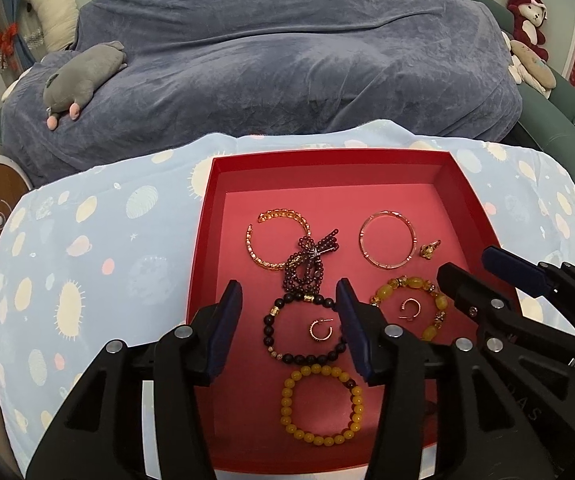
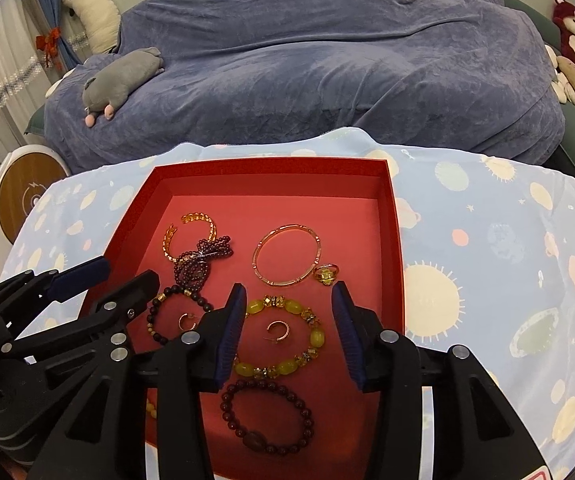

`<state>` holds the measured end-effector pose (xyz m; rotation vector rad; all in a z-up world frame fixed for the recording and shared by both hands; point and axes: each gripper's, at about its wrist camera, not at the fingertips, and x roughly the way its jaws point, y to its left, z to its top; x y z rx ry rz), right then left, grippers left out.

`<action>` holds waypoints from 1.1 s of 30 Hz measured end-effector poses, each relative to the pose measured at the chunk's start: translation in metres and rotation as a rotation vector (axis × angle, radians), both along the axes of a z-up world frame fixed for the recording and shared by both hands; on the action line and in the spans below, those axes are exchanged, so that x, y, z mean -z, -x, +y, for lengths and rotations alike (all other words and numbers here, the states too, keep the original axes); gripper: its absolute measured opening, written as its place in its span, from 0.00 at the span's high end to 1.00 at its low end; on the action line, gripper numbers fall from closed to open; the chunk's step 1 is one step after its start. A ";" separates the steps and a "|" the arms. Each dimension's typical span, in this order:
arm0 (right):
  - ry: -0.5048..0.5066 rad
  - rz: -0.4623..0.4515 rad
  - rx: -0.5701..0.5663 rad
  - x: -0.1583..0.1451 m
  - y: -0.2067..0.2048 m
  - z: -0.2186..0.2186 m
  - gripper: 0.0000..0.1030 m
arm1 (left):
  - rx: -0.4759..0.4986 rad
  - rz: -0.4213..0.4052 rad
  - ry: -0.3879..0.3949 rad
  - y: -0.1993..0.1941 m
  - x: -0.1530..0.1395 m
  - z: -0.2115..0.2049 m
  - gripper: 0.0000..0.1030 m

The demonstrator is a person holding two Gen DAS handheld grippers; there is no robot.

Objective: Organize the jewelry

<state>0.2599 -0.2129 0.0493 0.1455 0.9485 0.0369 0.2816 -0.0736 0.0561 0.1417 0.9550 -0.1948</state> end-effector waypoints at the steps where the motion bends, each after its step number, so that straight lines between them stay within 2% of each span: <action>1: 0.002 -0.003 0.002 -0.003 0.003 0.001 0.58 | -0.001 -0.003 0.000 0.003 -0.004 0.001 0.54; 6: 0.019 -0.016 0.009 -0.019 0.022 0.003 0.57 | -0.002 -0.024 0.007 0.022 -0.021 0.005 0.52; 10: 0.021 -0.020 0.023 -0.029 0.043 0.003 0.56 | -0.005 -0.038 0.014 0.042 -0.034 0.009 0.46; 21: 0.024 -0.026 0.048 -0.047 0.105 0.010 0.55 | -0.016 -0.046 0.017 0.100 -0.049 0.020 0.36; 27: 0.040 -0.022 0.062 -0.050 0.135 0.015 0.46 | -0.028 -0.042 0.008 0.127 -0.049 0.027 0.35; 33: 0.013 -0.018 0.099 -0.048 0.156 0.010 0.32 | -0.053 -0.046 -0.003 0.147 -0.048 0.035 0.26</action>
